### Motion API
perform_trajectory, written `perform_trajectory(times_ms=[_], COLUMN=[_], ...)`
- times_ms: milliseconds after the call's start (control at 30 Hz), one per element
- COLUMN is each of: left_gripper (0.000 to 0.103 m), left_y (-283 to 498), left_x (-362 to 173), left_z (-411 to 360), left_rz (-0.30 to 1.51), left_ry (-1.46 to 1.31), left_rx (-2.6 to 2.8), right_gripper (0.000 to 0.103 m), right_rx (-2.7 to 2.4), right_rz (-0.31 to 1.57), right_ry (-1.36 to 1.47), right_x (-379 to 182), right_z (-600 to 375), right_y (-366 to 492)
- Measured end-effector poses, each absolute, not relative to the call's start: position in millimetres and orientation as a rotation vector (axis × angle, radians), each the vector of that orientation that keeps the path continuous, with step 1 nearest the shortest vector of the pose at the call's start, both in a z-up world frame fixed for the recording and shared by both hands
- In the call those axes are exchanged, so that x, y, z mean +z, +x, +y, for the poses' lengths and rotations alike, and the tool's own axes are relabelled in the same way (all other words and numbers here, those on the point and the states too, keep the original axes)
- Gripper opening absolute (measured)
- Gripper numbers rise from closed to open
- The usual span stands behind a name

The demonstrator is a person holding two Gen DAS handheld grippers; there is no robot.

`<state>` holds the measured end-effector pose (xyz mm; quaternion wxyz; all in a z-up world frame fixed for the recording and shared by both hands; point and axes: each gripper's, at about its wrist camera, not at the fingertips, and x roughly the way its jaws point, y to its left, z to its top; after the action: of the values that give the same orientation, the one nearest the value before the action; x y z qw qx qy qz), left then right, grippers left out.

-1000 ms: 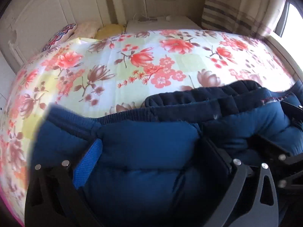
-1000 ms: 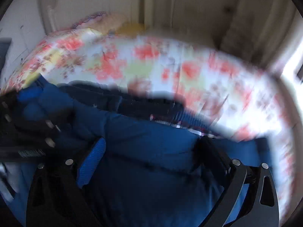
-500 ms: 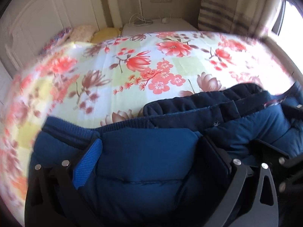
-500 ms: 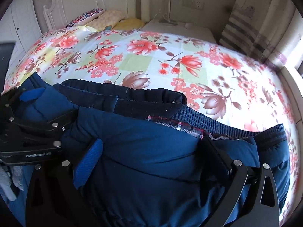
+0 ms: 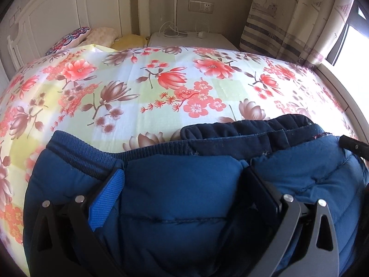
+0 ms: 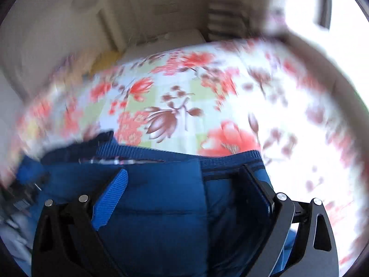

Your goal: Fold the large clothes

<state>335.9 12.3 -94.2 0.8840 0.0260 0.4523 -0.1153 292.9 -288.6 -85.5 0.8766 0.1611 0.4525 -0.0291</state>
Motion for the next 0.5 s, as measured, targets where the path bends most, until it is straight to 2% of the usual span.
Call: perform_trajectory(times_ms=[133,167,200,233,367,400,433,500], left_gripper=[0.101,0.098,0.088,0.087,0.095,0.096,0.101,0.101], left_y=[338,337,334,330,314,314,316,315], left_x=[-91,-88,-79,-72,-50,-55,-70,-89], left_z=[11,11,10,7,-28,-38,-55,-77], left_rz=[0.954,0.951,0.941,0.933,0.847,0.859,0.906,0.911], left_ry=[0.058,0.060,0.036,0.010,0.080,0.107,0.170,0.309], left_rx=[-0.225,-0.208,-0.208,-0.226,-0.244,-0.262,-0.294,-0.267], right_gripper=[0.094,0.095,0.096,0.096,0.096,0.096,0.096,0.096], right_rx=[-0.088,-0.075,-0.064,-0.053,-0.059,-0.057,-0.054,-0.046], right_rz=[0.968,0.967,0.964,0.959,0.959,0.959,0.958,0.954], right_ry=[0.230,0.249,0.274,0.300,0.289,0.292,0.296,0.305], right_x=[-88,-89,-90,-91,-91,-91,-91,-90], right_z=[-271,-274,-277,-281,-278,-279,-279,-281], right_y=[300,300,299,298,298,298,298,297])
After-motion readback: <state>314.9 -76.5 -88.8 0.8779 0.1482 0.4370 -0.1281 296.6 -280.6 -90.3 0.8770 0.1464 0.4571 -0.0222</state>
